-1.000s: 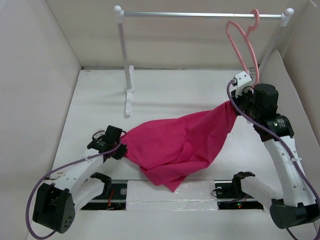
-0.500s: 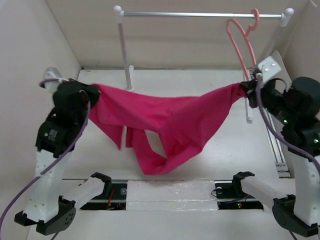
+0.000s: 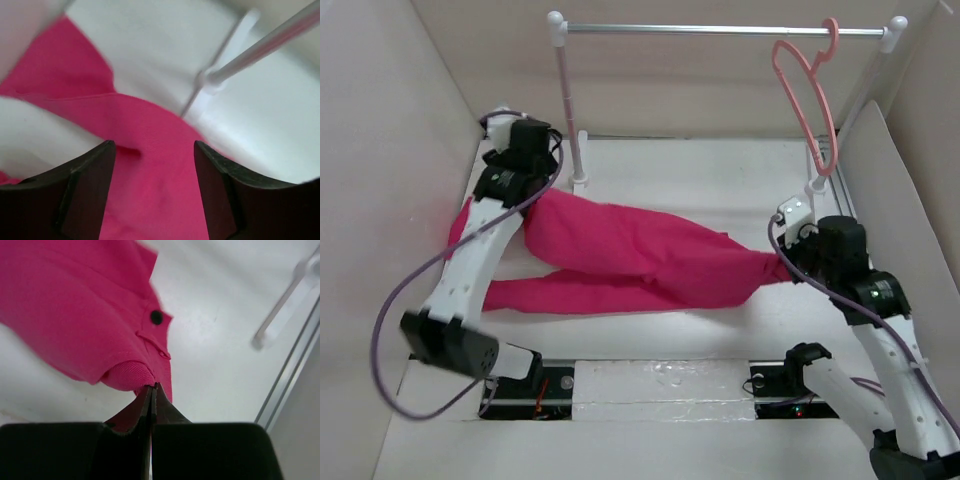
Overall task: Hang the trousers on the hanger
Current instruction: Fold the trousers
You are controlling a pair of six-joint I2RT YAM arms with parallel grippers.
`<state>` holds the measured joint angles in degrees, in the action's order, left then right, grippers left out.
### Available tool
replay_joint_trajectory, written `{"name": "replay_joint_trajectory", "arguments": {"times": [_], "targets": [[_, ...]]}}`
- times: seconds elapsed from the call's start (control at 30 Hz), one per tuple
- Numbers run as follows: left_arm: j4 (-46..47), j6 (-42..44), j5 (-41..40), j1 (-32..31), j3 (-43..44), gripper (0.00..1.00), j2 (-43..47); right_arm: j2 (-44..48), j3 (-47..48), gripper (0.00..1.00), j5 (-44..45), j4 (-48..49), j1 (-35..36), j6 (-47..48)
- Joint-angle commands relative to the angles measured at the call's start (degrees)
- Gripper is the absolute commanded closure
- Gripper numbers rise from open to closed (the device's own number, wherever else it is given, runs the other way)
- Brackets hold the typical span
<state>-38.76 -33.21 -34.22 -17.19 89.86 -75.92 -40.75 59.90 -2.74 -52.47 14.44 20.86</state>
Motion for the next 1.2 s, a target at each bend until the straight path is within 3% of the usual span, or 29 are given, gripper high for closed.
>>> {"name": "replay_joint_trajectory", "arguments": {"times": [0.0, 0.1, 0.2, 0.23, 0.3, 0.33, 0.37, 0.4, 0.43, 0.6, 0.67, 0.7, 0.73, 0.77, 0.83, 0.87, 1.0, 1.1, 1.13, 1.17], "targets": [[0.8, 2.4, 9.2, 5.0, -5.5, 0.40, -8.0, 1.6, -4.1, 1.00, 3.9, 0.6, 0.3, -3.6], [3.5, 2.4, 12.3, 4.1, -8.8, 0.32, -5.4, -0.3, -3.0, 1.00, 1.1, -0.9, 0.3, -3.0], [4.6, 2.4, 13.2, 2.5, -12.5, 0.32, -1.1, -4.7, -3.6, 0.87, -9.3, -6.4, 0.3, 0.6], [4.1, 2.9, 13.1, 1.9, -13.2, 0.31, -0.4, -6.3, -3.9, 0.68, -11.6, -8.0, 0.3, 1.4], [3.1, 3.5, 15.0, 0.2, -15.3, 0.31, 1.3, -6.9, -4.3, 0.52, -16.6, -9.4, 0.3, 2.8], [3.2, 3.6, 16.7, -0.6, -16.1, 0.30, 1.7, -6.9, -3.4, 0.37, -15.6, -9.0, 0.3, 2.3], [3.7, 3.4, 18.7, -1.8, -17.2, 0.31, 2.2, -6.7, -2.8, 0.32, -11.4, -8.0, 0.3, 2.0], [4.0, 2.4, 20.4, -3.8, -19.1, 0.31, 2.8, -6.6, -2.3, 0.28, -10.2, -4.3, 0.3, 0.7], [4.6, 1.6, 20.3, -9.6, -19.5, 0.32, 2.5, -7.1, -2.3, 0.26, -9.0, -2.3, 0.3, 0.3], [7.7, -4.2, 22.4, -28.8, -20.6, 0.31, -3.5, -14.6, -7.8, 0.25, -8.4, 4.6, 0.3, -1.5], [10.9, -6.8, 23.3, -37.7, -21.2, 0.26, -5.3, -14.6, -11.3, 0.46, -12.7, 7.5, 0.3, -2.8], [12.6, -7.4, 24.6, -40.3, -21.8, 0.22, -7.3, -14.2, -12.3, 0.64, -14.3, 10.3, 0.3, -4.8], [14.6, -8.7, 25.9, -42.4, -21.9, 0.19, -8.3, -14.1, -13.0, 0.92, -16.0, 10.6, 0.9, -5.4], [14.9, -10.0, 26.0, -46.6, -21.8, 0.17, -9.6, -13.9, -13.8, 0.99, -19.3, 10.8, 1.6, -6.0], [15.6, -12.5, 24.8, -50.3, -22.5, 0.12, -13.1, -11.6, -15.2, 1.00, -22.6, 10.3, 9.7, -9.9], [15.6, -13.4, 24.8, -50.3, -23.1, 0.11, -13.1, -11.5, -15.8, 1.00, -23.8, 10.1, 9.7, -9.9], [18.6, -17.1, 23.7, -50.3, -28.7, 0.03, -12.9, -8.2, -17.1, 1.00, -27.7, 8.6, 22.4, -16.5], [23.0, -19.1, 24.9, -49.7, -31.9, 0.03, -13.4, -10.1, -12.4, 0.64, -25.7, 2.8, 24.7, -12.4], [24.7, -19.3, 25.2, -49.2, -32.3, 0.03, -13.7, -11.1, -10.3, 0.41, -23.2, 0.5, 24.7, -11.1], [25.9, -19.5, 26.2, -49.2, -33.0, 0.03, -14.1, -12.5, -8.3, 0.33, -19.2, -2.3, 22.8, -10.0]]}}
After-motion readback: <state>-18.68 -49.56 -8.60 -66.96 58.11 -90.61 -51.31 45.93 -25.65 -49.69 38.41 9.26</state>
